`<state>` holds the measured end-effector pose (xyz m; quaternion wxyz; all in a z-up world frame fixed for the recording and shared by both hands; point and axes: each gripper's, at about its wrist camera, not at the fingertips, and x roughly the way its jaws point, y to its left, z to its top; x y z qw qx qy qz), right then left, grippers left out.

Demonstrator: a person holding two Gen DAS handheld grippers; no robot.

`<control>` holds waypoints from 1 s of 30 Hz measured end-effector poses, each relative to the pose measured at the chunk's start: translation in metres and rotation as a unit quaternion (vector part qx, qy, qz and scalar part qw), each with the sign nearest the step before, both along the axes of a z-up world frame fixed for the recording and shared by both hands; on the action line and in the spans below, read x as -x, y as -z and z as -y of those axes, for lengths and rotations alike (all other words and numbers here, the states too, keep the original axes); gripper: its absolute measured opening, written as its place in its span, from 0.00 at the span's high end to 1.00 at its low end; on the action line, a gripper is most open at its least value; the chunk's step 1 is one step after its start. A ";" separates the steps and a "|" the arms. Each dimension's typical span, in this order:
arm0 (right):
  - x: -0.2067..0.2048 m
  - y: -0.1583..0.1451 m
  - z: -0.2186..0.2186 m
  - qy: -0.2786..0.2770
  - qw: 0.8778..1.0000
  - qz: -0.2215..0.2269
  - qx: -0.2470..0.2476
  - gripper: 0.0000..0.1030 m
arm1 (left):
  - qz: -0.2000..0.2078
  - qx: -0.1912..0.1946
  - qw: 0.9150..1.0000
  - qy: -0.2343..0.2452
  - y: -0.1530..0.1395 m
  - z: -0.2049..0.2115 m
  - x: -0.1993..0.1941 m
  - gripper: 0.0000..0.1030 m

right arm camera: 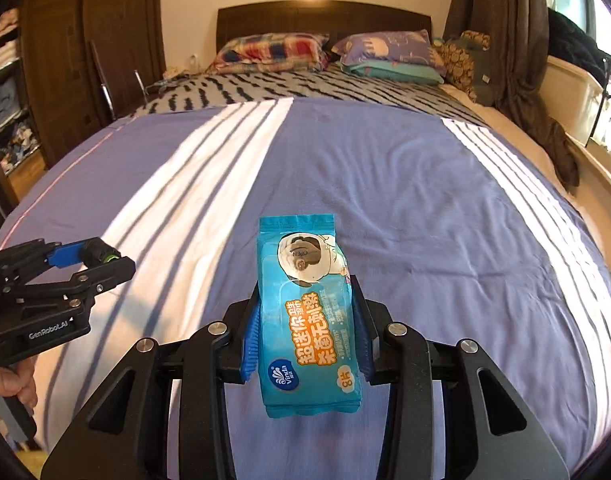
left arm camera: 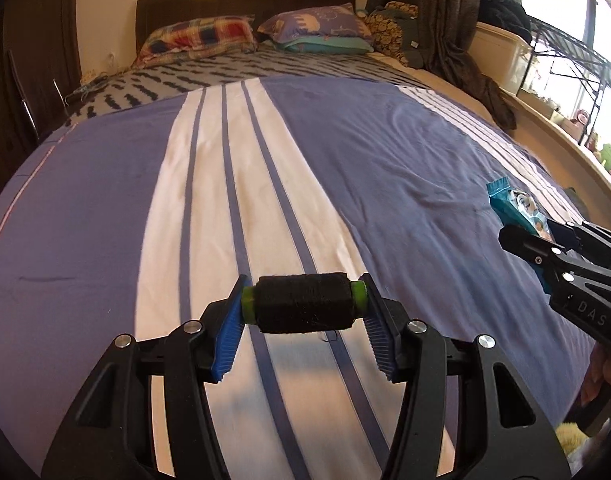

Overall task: Collect trash
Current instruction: 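Carry the wipes pack and spool with both tools down over the bin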

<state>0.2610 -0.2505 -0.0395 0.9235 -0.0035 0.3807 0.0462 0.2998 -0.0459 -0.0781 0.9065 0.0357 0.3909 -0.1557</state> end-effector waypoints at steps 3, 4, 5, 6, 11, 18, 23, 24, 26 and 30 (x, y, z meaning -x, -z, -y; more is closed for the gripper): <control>0.042 -0.012 0.000 -0.007 1.000 0.011 -0.001 0.62 | 0.017 -0.001 1.000 0.016 -0.011 -0.001 0.040 0.50; 0.051 -0.014 0.000 -0.009 1.000 0.013 -0.001 0.62 | 0.024 0.002 0.999 0.025 -0.015 -0.001 0.059 0.50; 0.065 -0.017 0.000 -0.011 1.000 0.016 -0.002 0.62 | 0.028 0.002 0.999 0.031 -0.018 -0.001 0.071 0.50; 0.074 -0.018 0.000 -0.013 1.000 0.017 -0.002 0.62 | 0.034 0.002 0.999 0.037 -0.020 -0.001 0.087 0.50; 0.139 -0.026 0.000 -0.024 0.999 0.029 -0.003 0.62 | 0.050 0.009 0.998 0.050 -0.027 -0.002 0.151 0.50; 0.211 -0.027 -0.002 -0.034 0.998 0.042 -0.012 0.62 | 0.075 0.020 0.996 0.052 -0.028 -0.001 0.235 0.50; 0.258 -0.008 -0.011 -0.050 0.998 0.031 -0.031 0.62 | 0.079 0.031 0.995 0.049 -0.010 -0.005 0.291 0.50; 0.265 -0.002 -0.013 -0.052 0.998 0.026 -0.031 0.62 | 0.075 0.029 0.996 0.049 -0.004 -0.005 0.300 0.50; 0.277 0.008 -0.017 -0.053 0.998 0.017 -0.033 0.62 | 0.064 0.026 0.997 0.046 0.012 -0.006 0.317 0.50; 0.296 0.032 -0.020 -0.054 0.997 0.000 -0.051 0.62 | 0.036 0.023 0.998 0.044 0.043 -0.012 0.337 0.50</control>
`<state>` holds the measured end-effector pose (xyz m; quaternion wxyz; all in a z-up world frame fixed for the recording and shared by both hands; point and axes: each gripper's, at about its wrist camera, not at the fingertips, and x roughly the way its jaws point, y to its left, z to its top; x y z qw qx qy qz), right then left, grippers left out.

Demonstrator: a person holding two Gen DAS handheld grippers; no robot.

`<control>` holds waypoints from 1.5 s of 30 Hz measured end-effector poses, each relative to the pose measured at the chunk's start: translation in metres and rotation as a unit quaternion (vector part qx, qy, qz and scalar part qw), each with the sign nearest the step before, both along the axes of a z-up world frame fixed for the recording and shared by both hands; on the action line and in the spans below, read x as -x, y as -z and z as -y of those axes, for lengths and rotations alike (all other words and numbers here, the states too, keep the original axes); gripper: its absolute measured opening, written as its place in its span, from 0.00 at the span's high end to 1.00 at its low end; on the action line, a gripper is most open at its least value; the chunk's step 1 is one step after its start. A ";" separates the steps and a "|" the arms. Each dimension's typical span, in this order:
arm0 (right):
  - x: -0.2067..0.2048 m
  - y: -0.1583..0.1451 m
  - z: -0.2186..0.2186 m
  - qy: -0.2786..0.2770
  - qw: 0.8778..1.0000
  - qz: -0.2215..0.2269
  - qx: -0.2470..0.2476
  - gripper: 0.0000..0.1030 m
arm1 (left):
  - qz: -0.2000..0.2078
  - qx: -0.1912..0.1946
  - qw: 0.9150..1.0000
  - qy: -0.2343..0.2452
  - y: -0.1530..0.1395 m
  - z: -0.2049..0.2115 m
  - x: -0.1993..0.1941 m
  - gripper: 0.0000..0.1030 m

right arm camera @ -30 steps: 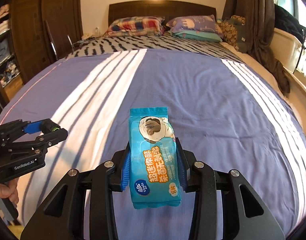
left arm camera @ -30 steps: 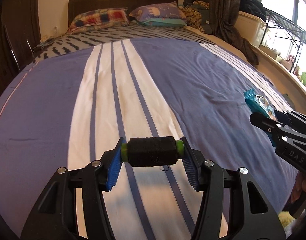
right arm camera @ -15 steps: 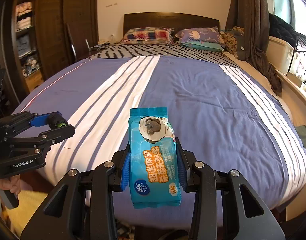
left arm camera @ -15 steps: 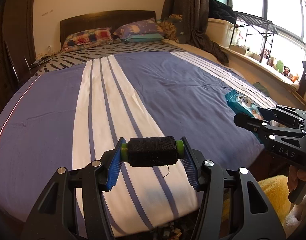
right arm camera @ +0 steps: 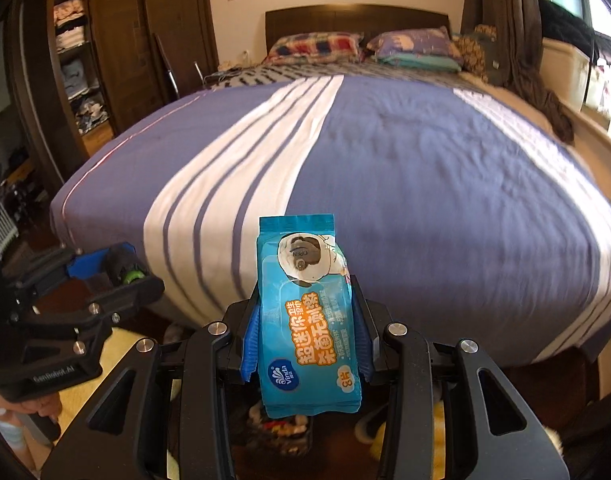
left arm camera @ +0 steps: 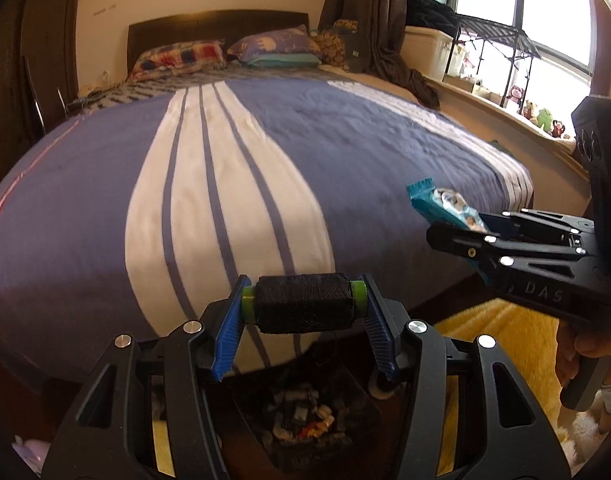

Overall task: Collect trash
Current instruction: 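Carry the wipes pack and spool with both tools down over the bin, then open both tools to drop the wipes pack and spool into the bin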

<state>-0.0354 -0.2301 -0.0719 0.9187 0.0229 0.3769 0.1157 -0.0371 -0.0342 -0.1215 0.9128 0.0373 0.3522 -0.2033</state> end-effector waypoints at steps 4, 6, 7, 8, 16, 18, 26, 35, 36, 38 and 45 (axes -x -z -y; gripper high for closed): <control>0.013 0.027 -0.007 -0.007 1.000 -0.009 0.009 0.62 | -0.039 -0.008 0.999 -0.007 0.036 -0.006 0.003 0.50; 0.015 0.043 -0.011 -0.016 1.000 -0.026 0.003 0.62 | -0.063 -0.009 0.998 -0.013 0.056 -0.010 0.003 0.50; 0.015 0.055 -0.013 -0.019 0.999 -0.041 0.000 0.62 | -0.078 -0.013 0.997 -0.018 0.069 -0.012 0.001 0.50; 0.014 0.063 -0.014 -0.023 0.998 -0.052 -0.003 0.62 | -0.087 -0.014 0.996 -0.020 0.076 -0.014 0.000 0.50; 0.006 0.132 -0.026 -0.040 0.987 -0.150 -0.039 0.62 | -0.178 -0.031 0.983 -0.032 0.143 -0.021 -0.015 0.50; 0.004 0.145 -0.028 -0.042 0.984 -0.167 -0.040 0.62 | -0.202 -0.033 0.978 -0.035 0.160 -0.022 -0.019 0.50; -0.017 0.201 -0.046 -0.047 0.969 -0.239 -0.035 0.62 | -0.273 -0.057 0.960 -0.029 0.217 -0.015 -0.024 0.50; -0.036 0.226 -0.053 -0.048 0.957 -0.281 -0.044 0.60 | -0.316 -0.050 0.947 -0.023 0.245 -0.015 -0.036 0.49; -0.038 0.227 -0.052 -0.048 0.957 -0.282 -0.047 0.59 | -0.319 -0.050 0.946 -0.022 0.246 -0.014 -0.037 0.49; -0.040 0.228 -0.050 -0.049 0.957 -0.283 -0.048 0.57 | -0.321 -0.052 0.945 -0.022 0.246 -0.012 -0.037 0.46; -0.041 0.226 -0.047 -0.037 0.957 -0.283 -0.047 0.45 | -0.312 -0.058 0.948 -0.035 0.241 -0.014 -0.038 0.34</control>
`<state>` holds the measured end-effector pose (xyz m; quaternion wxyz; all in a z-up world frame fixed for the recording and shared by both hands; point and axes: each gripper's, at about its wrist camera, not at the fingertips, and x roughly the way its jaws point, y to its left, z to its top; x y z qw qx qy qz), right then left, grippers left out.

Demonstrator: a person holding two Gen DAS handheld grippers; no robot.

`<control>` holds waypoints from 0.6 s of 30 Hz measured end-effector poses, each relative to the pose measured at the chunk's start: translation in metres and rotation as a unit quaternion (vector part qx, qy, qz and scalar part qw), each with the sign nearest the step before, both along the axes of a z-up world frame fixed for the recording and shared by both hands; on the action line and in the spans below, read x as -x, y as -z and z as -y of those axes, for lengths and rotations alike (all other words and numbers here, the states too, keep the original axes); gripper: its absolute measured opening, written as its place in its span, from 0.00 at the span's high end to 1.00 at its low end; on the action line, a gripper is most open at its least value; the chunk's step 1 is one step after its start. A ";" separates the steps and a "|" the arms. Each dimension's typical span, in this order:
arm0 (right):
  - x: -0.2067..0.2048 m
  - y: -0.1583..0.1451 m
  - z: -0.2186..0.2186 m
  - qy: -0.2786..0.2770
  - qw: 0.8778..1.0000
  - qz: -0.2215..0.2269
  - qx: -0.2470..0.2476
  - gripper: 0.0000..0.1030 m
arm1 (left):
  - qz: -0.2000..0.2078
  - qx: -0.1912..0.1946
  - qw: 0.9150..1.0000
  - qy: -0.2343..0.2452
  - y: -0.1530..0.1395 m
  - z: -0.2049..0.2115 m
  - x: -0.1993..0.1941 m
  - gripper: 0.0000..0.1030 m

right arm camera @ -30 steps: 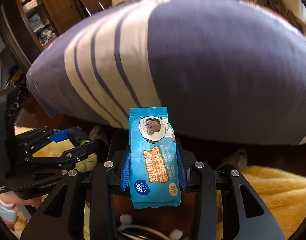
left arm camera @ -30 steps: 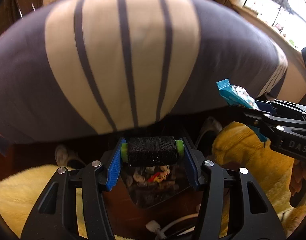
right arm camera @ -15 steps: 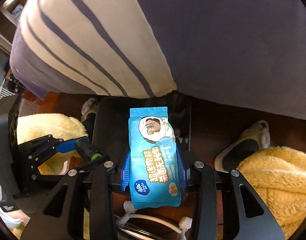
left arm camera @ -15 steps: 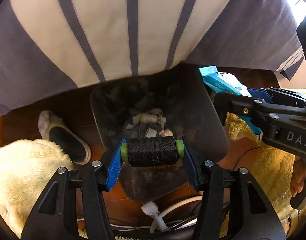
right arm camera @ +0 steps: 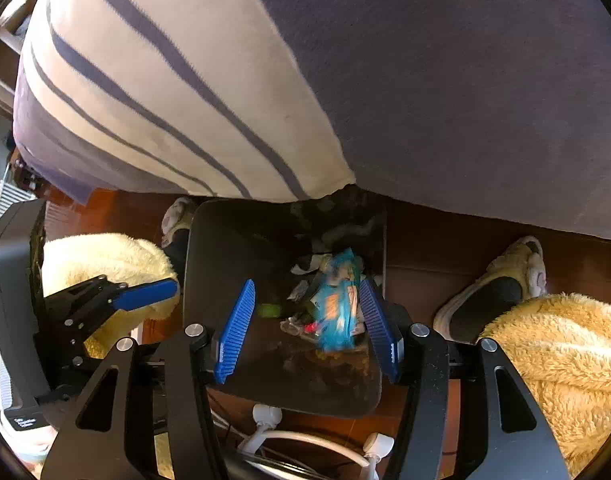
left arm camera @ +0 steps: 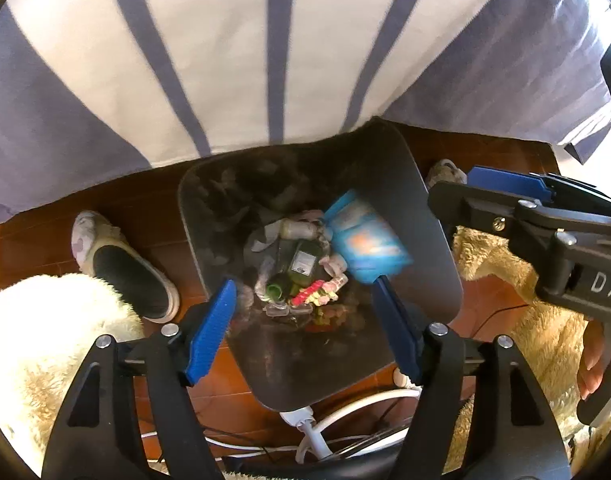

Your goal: Collect trash

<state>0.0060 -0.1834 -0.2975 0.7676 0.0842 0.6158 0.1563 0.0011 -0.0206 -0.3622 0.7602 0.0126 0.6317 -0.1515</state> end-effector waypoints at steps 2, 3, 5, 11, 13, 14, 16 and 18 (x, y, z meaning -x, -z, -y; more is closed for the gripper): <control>0.000 -0.004 0.004 0.009 1.000 0.005 0.001 0.42 | 0.008 -0.005 1.000 -0.001 -0.004 -0.001 0.001 0.28; 0.001 -0.009 0.008 0.014 1.000 0.012 0.002 0.39 | 0.013 -0.007 1.000 -0.002 -0.007 -0.003 0.001 0.27; 0.004 -0.017 0.013 0.020 0.999 0.025 0.008 0.34 | 0.025 -0.008 1.000 -0.006 -0.017 -0.005 0.003 0.20; 0.014 -0.055 0.033 0.050 0.995 0.083 0.032 0.10 | 0.077 -0.009 0.997 -0.021 -0.060 -0.015 0.003 0.10; 0.016 -0.069 0.039 0.060 0.992 0.103 0.039 0.07 | 0.096 -0.007 0.995 -0.022 -0.078 -0.017 0.004 0.10; 0.017 -0.076 0.041 0.064 0.991 0.114 0.042 0.04 | 0.106 -0.005 0.994 -0.024 -0.087 -0.019 0.004 0.09; 0.019 -0.093 0.046 0.071 0.987 0.136 0.048 0.03 | 0.131 -0.002 0.991 -0.028 -0.108 -0.021 0.004 0.08; 0.021 -0.112 0.051 0.077 0.983 0.161 0.051 0.03 | 0.153 0.000 0.988 -0.030 -0.127 -0.023 0.006 0.08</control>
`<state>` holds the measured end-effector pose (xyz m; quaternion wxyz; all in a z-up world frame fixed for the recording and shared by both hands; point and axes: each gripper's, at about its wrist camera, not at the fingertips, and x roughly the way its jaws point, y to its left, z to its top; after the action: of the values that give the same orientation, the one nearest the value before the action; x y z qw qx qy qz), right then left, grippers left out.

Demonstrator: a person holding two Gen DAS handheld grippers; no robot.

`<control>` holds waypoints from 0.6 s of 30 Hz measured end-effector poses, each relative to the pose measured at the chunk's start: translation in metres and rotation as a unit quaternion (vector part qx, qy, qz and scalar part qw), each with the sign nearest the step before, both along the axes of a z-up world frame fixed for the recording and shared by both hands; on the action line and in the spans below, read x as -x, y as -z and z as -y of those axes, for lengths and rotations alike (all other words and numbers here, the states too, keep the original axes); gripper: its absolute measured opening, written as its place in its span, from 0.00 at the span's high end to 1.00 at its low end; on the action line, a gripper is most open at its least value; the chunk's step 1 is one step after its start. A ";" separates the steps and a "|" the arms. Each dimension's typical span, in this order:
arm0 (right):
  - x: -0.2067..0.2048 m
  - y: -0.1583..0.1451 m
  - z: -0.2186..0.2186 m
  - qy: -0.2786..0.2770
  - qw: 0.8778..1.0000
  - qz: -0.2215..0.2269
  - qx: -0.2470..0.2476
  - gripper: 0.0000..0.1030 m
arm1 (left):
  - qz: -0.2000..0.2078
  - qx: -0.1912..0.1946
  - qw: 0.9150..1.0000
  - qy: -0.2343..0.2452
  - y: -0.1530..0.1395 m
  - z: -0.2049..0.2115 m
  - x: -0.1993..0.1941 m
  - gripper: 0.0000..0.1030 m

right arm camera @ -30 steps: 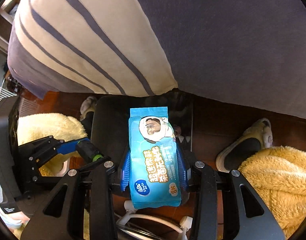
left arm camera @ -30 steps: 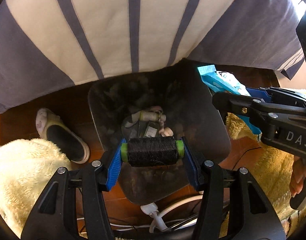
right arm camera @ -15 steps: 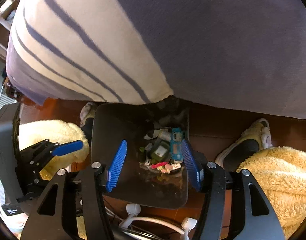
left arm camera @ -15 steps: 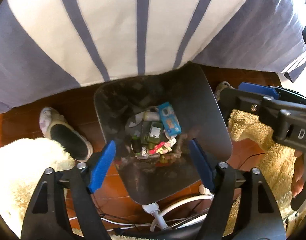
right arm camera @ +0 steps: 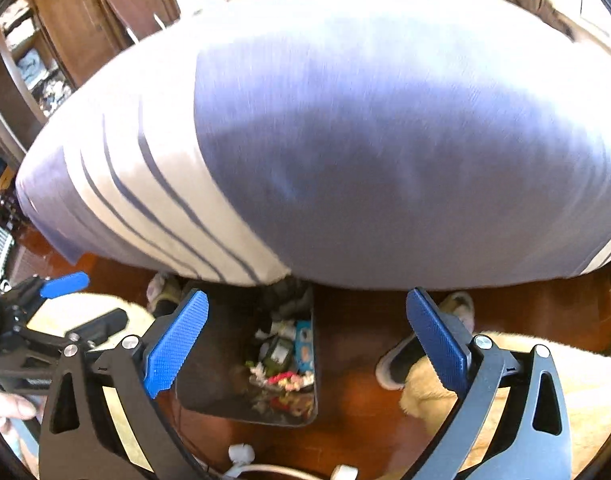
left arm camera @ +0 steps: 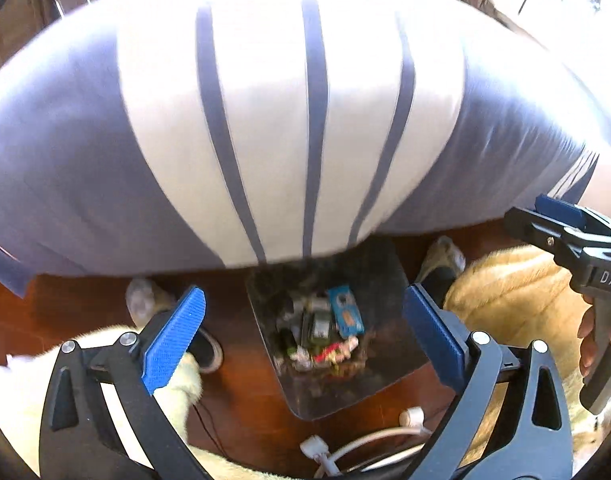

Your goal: Collect trash

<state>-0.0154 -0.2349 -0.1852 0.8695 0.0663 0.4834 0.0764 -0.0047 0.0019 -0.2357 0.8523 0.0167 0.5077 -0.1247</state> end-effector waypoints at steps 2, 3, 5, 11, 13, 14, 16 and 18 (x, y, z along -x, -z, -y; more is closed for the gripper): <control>0.003 -0.019 0.004 0.003 1.000 0.025 0.009 0.03 | 0.030 0.002 1.000 -0.005 -0.024 -0.003 0.001 0.08; 0.006 -0.032 0.006 0.005 0.999 0.043 0.015 0.03 | 0.044 0.001 0.999 -0.007 -0.036 -0.004 0.002 0.08; 0.009 -0.052 0.007 0.010 0.997 0.070 0.024 0.03 | 0.079 -0.004 0.997 -0.013 -0.064 -0.006 0.004 0.08; 0.022 -0.127 0.019 0.047 0.981 0.172 0.071 0.03 | 0.191 -0.012 0.981 -0.040 -0.144 -0.013 0.018 0.08; 0.026 -0.147 0.023 0.055 0.976 0.198 0.075 0.03 | 0.227 -0.013 0.972 -0.049 -0.169 -0.015 0.023 0.08; 0.028 -0.156 0.025 0.058 0.973 0.210 0.074 0.03 | 0.240 -0.011 0.969 -0.052 -0.178 -0.015 0.025 0.08; 0.033 -0.173 0.028 0.065 0.968 0.234 0.071 0.03 | 0.265 -0.008 0.962 -0.060 -0.196 -0.016 0.029 0.08; 0.037 -0.187 0.031 0.073 0.961 0.255 0.074 0.03 | 0.289 -0.004 0.955 -0.066 -0.210 -0.017 0.034 0.08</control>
<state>-0.0522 -0.2657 0.0022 0.9697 0.0152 0.2438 -0.0084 -0.0388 0.0188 -0.0253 0.9689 0.0218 0.2402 -0.0555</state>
